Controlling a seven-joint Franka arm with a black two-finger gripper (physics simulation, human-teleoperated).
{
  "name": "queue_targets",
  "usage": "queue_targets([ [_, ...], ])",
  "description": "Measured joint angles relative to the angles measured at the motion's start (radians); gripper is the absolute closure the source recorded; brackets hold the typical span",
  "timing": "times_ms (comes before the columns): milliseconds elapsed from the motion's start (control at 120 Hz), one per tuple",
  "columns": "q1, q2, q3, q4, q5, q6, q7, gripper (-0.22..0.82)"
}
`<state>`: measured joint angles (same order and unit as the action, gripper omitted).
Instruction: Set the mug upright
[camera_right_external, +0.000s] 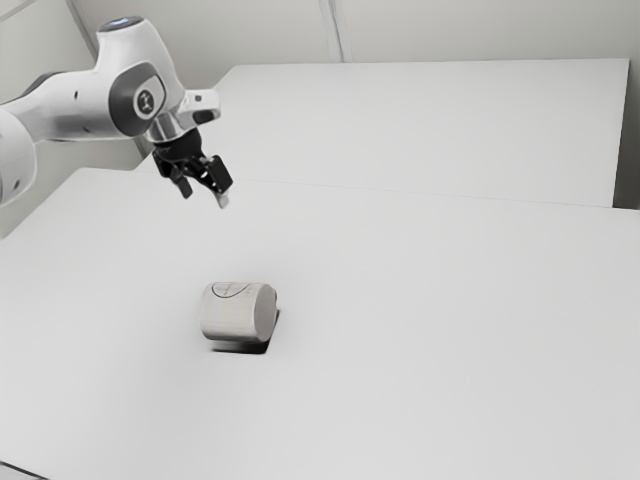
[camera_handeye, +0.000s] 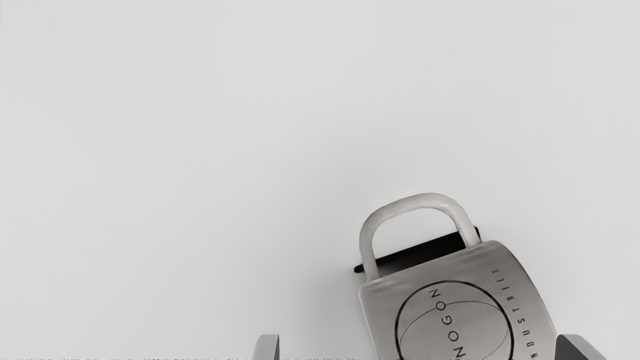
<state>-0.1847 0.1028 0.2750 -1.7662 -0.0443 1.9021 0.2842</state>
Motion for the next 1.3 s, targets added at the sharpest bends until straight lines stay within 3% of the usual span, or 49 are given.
queue_targets([
  [142,0.000,-0.033,0.006,-0.038,-0.016,0.002,0.005,0.00],
  [233,0.055,-0.047,0.008,-0.113,-0.110,-0.002,0.021,0.00],
  [367,0.161,0.009,0.010,-0.136,-0.246,-0.032,0.071,0.00],
  [567,0.203,0.094,0.035,-0.153,-0.446,-0.126,0.157,0.00],
  [925,0.221,0.098,0.095,-0.321,-0.746,-0.202,0.258,0.00],
  [1300,0.220,0.091,0.121,-0.417,-0.953,-0.170,0.312,0.00],
])
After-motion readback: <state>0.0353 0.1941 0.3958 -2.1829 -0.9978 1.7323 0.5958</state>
